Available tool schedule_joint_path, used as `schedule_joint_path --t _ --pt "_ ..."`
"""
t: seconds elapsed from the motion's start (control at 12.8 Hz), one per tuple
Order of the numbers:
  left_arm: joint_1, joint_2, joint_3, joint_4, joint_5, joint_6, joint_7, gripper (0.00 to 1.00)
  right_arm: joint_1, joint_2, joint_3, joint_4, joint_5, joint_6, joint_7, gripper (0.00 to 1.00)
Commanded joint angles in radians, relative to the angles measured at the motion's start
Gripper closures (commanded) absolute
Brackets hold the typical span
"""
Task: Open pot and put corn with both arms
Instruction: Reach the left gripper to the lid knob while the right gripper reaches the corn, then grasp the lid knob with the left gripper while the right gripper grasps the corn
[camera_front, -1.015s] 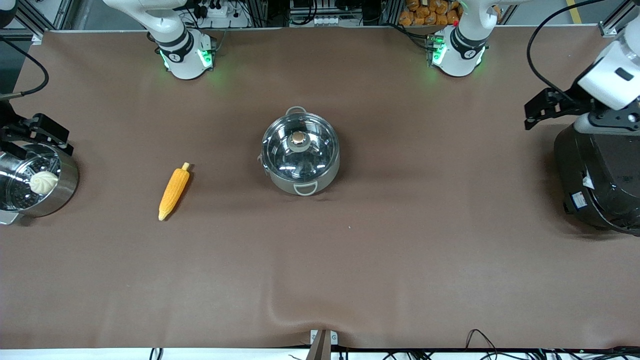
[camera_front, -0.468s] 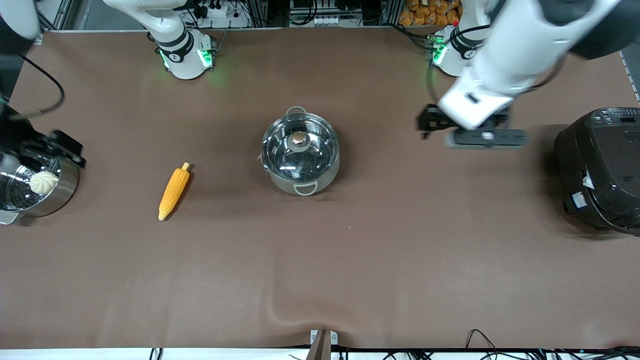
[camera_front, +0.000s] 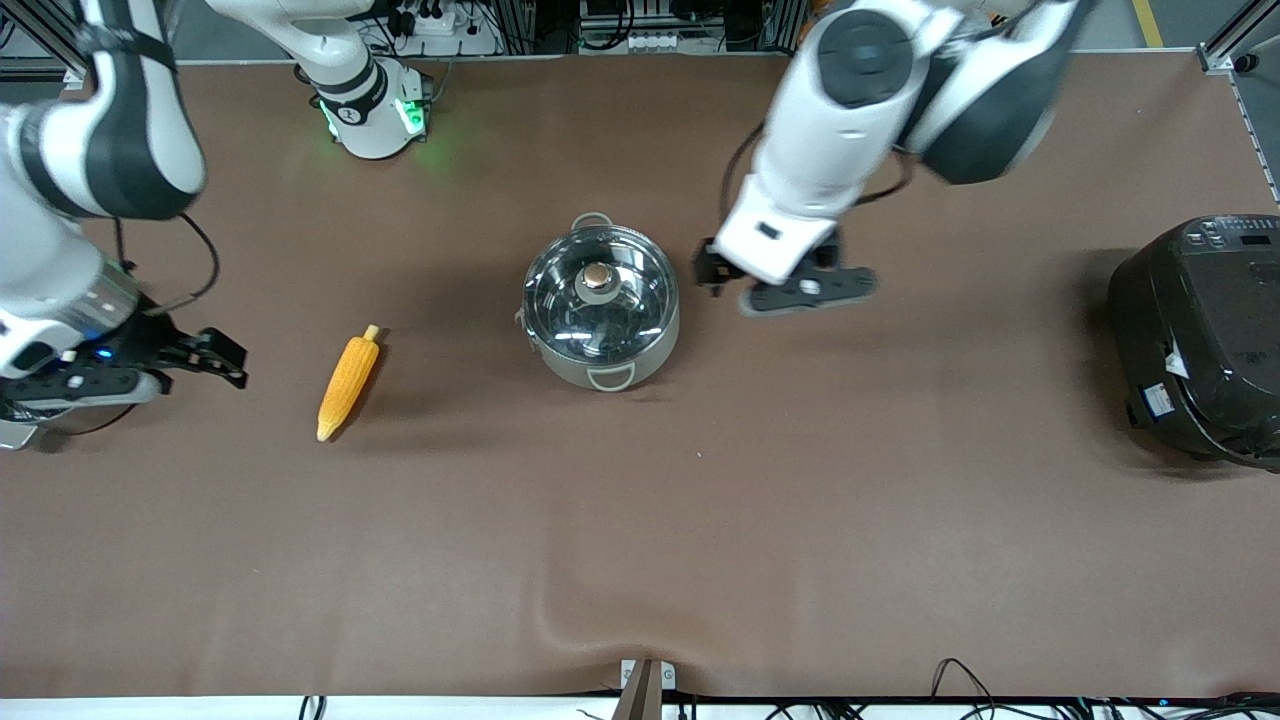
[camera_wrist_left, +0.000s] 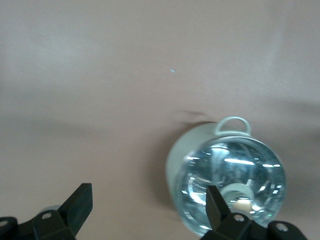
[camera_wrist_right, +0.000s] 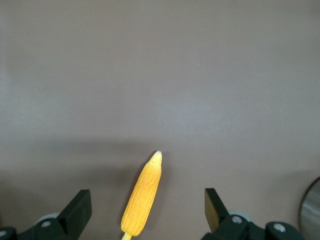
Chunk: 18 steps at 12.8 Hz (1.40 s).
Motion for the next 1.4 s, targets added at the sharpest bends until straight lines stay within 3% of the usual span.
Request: schedule_joint_path --t 0.0,0.16,0.39,0.62,0.78,0.94,1.09,1.25,1.33 --pt "-0.079 0.078 0.013 0.044 0.051 0.064 -0.126 0.00 -0.011 -0.003 0.009 -0.074 0.016 0.074 0.033 0.01" --pt "-0.149 0.138 0.024 0.047 0.064 0.129 -0.231 0.00 -0.010 0.026 0.008 -0.132 0.079 0.162 0.054 0.00" --pt "-0.218 0.213 0.036 0.081 0.089 0.146 -0.289 0.00 -0.004 0.075 0.009 -0.264 0.091 0.395 0.104 0.00" --pt "-0.266 0.273 0.038 0.098 0.089 0.190 -0.321 0.00 -0.007 0.124 0.009 -0.280 0.100 0.413 0.165 0.00" --pt "-0.280 0.285 0.038 0.096 0.089 0.189 -0.334 0.10 -0.002 0.163 0.009 -0.295 0.106 0.477 0.211 0.00" --pt "-0.289 0.304 0.038 0.098 0.089 0.192 -0.334 0.10 -0.001 0.200 0.011 -0.309 0.111 0.532 0.216 0.00" --pt "-0.292 0.311 0.036 0.098 0.089 0.192 -0.334 0.17 0.016 0.250 0.011 -0.309 0.195 0.567 0.217 0.00" --pt "-0.295 0.315 0.035 0.095 0.089 0.190 -0.334 0.19 0.039 0.281 0.011 -0.311 0.211 0.585 0.217 0.00" --pt "-0.298 0.316 0.035 0.095 0.089 0.190 -0.334 0.27 0.039 0.289 0.009 -0.314 0.212 0.585 0.217 0.00"
